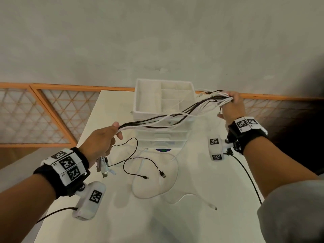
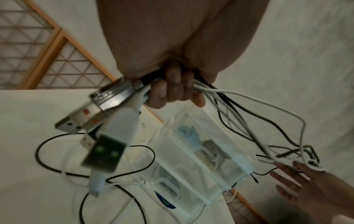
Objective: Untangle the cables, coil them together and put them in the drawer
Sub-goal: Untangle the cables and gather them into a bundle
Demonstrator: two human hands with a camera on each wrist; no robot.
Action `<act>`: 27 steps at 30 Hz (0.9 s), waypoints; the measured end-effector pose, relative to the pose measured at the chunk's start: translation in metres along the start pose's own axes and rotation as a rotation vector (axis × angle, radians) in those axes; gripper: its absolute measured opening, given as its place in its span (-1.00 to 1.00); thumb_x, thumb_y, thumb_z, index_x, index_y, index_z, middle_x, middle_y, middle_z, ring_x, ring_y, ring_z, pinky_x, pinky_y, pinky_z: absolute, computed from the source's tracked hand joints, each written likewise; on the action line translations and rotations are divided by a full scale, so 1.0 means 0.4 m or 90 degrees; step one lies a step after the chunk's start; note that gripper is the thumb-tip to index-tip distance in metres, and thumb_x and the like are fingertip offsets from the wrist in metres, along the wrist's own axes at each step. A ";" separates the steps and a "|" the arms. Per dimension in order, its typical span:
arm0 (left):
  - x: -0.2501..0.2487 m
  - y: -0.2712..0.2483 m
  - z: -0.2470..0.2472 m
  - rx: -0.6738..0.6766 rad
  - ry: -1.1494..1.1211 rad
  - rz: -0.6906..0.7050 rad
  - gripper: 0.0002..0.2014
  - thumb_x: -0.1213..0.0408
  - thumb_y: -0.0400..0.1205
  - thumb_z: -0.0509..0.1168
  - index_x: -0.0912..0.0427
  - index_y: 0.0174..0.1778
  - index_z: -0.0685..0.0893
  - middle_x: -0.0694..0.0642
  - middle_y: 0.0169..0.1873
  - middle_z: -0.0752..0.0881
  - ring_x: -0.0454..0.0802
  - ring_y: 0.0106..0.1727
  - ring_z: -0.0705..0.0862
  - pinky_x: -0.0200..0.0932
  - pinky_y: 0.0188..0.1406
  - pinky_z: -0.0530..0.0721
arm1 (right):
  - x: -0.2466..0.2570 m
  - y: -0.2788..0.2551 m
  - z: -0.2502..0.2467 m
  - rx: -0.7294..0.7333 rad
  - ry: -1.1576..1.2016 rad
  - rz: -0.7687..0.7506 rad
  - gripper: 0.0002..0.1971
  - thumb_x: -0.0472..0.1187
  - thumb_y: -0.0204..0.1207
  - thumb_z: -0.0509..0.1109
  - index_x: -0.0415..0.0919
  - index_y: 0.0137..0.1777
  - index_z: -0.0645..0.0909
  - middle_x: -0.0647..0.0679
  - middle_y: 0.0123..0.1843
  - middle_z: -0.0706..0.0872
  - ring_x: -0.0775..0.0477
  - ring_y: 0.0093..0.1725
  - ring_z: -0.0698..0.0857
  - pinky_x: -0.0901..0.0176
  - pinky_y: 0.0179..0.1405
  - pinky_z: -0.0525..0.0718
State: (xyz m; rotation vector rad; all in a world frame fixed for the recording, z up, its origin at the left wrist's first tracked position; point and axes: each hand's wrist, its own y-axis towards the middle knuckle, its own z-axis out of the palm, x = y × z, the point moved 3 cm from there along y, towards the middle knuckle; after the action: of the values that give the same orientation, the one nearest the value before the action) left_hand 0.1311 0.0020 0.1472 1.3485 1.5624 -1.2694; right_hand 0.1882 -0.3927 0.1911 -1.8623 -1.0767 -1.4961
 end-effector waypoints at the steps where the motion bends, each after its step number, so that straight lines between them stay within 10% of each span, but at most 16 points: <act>1: 0.003 0.002 0.000 -0.001 0.002 -0.002 -0.50 -0.15 0.74 0.09 0.25 -0.17 0.62 -0.07 -0.59 0.27 -0.11 -0.60 0.20 -0.22 -0.52 0.20 | -0.024 -0.004 0.000 0.020 -0.036 0.006 -0.87 -0.17 0.53 0.28 0.04 0.04 0.53 -0.12 0.02 0.72 -0.14 -0.13 0.66 -0.13 -0.21 0.75; 7: 0.030 0.001 0.022 -0.001 -0.015 0.017 -0.59 0.00 0.74 0.18 0.28 -0.24 0.59 -0.13 -0.60 0.34 -0.15 -0.60 0.19 -0.28 -0.59 0.18 | -0.200 -0.089 -0.002 0.238 -0.252 0.247 -0.24 -0.38 0.57 0.37 0.14 0.66 0.17 -0.30 0.22 0.69 -0.31 -0.01 0.75 -0.20 -0.04 0.76; 10: 0.015 -0.005 0.068 0.019 0.088 0.074 -0.59 0.03 0.74 0.21 0.28 -0.28 0.64 -0.06 -0.53 0.41 -0.16 -0.62 0.27 -0.24 -0.55 0.26 | -0.144 -0.133 0.018 0.199 -0.305 0.127 -0.27 -0.25 0.44 0.46 0.17 0.60 0.34 -0.13 -0.02 0.75 -0.14 -0.07 0.74 -0.01 0.10 0.70; 13: -0.044 -0.025 0.131 0.054 0.160 0.147 -0.61 0.09 0.75 0.21 0.27 -0.29 0.66 -0.14 -0.64 0.46 -0.25 -0.65 0.41 -0.28 -0.51 0.33 | -0.012 -0.266 0.091 0.414 -0.182 -0.012 -0.32 0.02 0.38 0.61 0.32 0.48 0.43 0.22 -0.45 0.54 0.19 -0.46 0.54 0.27 -0.19 0.58; 16: -0.127 -0.063 0.179 0.109 0.162 0.227 -0.63 0.13 0.76 0.18 0.22 -0.29 0.67 -0.23 -0.68 0.50 -0.30 -0.64 0.45 -0.43 -0.55 0.39 | -0.006 -0.374 0.162 0.539 -0.367 -0.112 -0.46 0.32 0.34 0.53 0.24 0.31 0.57 0.28 -0.19 0.69 0.22 -0.21 0.64 0.23 -0.11 0.56; 19: -0.182 -0.099 0.178 0.143 0.109 0.260 -0.61 0.14 0.74 0.19 0.31 -0.26 0.74 -0.20 -0.70 0.46 -0.27 -0.63 0.42 -0.49 -0.55 0.37 | -0.121 -0.360 0.149 0.502 -0.523 0.034 -0.74 0.18 0.50 0.45 0.00 -0.15 0.65 0.03 -0.31 0.75 -0.04 -0.32 0.72 0.22 -0.28 0.63; 22: -0.163 -0.105 0.131 0.193 0.161 0.218 -0.63 0.11 0.73 0.21 0.24 -0.17 0.81 -0.20 -0.70 0.48 -0.28 -0.62 0.44 -0.54 -0.52 0.39 | -0.205 -0.264 0.058 0.401 -0.531 0.146 -0.83 -0.02 0.56 0.42 -0.11 -0.10 0.72 -0.12 -0.26 0.83 -0.09 -0.39 0.79 0.27 -0.46 0.64; 25: -0.047 -0.090 0.115 0.315 0.456 0.165 -0.72 0.05 0.76 0.16 -0.11 -0.01 0.81 -0.14 -0.58 0.55 -0.22 -0.49 0.47 -0.43 -0.36 0.43 | -0.227 -0.198 -0.009 0.156 -0.506 -0.025 -0.92 -0.10 0.52 0.45 -0.06 -0.05 0.70 -0.18 -0.17 0.81 -0.30 -0.08 0.78 0.15 -0.14 0.59; 27: 0.056 -0.076 0.128 0.331 0.579 0.107 -0.73 0.08 0.77 0.15 -0.09 0.10 0.79 -0.11 -0.37 0.64 -0.08 -0.23 0.58 -0.22 -0.13 0.48 | -0.249 -0.220 0.000 0.164 -0.452 -0.074 -0.80 -0.10 0.53 0.48 -0.04 0.14 0.67 -0.16 -0.18 0.76 -0.32 -0.02 0.76 0.17 -0.08 0.50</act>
State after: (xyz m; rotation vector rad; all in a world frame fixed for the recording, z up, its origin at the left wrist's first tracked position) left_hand 0.0925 -0.0401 0.1192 2.5865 1.6525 -1.0327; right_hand 0.1078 -0.3700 0.0878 -2.2139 -1.6197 -0.6837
